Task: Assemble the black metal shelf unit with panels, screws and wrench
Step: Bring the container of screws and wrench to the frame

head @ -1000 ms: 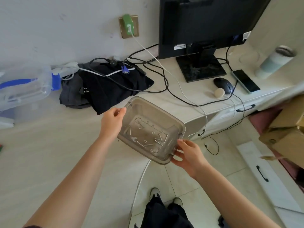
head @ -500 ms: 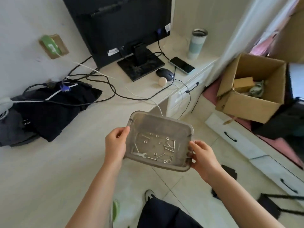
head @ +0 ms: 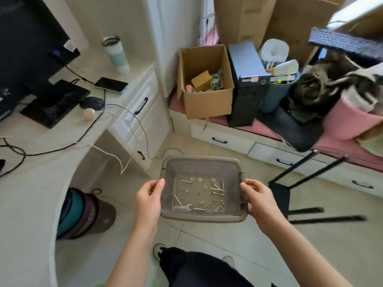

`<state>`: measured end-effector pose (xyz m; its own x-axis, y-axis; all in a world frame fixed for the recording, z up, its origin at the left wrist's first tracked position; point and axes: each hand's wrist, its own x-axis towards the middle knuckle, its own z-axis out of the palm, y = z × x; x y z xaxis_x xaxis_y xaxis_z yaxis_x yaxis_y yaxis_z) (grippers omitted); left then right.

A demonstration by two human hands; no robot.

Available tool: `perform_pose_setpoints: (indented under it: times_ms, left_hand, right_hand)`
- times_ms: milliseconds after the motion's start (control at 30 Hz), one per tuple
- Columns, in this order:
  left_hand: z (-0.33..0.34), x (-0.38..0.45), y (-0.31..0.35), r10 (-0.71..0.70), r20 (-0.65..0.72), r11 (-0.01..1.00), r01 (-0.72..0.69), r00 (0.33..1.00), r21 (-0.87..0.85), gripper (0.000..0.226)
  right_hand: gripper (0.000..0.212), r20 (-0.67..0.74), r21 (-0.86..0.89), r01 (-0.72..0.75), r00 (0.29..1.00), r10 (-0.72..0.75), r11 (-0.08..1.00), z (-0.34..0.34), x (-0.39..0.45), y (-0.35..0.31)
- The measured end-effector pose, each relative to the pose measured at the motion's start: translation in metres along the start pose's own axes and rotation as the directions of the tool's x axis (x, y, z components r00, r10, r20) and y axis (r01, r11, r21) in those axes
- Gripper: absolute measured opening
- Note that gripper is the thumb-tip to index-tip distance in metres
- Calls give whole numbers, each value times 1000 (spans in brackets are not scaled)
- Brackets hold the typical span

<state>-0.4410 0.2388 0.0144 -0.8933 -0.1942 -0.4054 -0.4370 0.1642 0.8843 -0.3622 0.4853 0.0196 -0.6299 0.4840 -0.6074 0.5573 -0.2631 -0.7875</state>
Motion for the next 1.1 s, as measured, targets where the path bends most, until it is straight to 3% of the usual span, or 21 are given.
perform_pose_setpoints:
  times_ms: [433,633,833,967,1100]
  left_hand:
    - [209,-78,4,10,356,984,-72,934,161,12]
    - [299,-87,16,29,495,963,-157,868,219,14]
    - [386,-98,36,20,654,934,-248,756,257,15]
    - [433,-112,43,14,720,918,-295,694,267,16]
    - [470,-129,44,4,750,907,-318,661,275,15]
  right_hand:
    - [12,-313,242,-6,946,84,970,-213,18,33]
    - [19,-431,325,-14,888,161,946,-277,36,37]
    - [22,-545,405,15,807,228,914,-333,53,35]
    - [13,-606,452,36,746,277,891,-366,57,36]
    - [21,-618,478,31,723,310,878,-396,57,37]
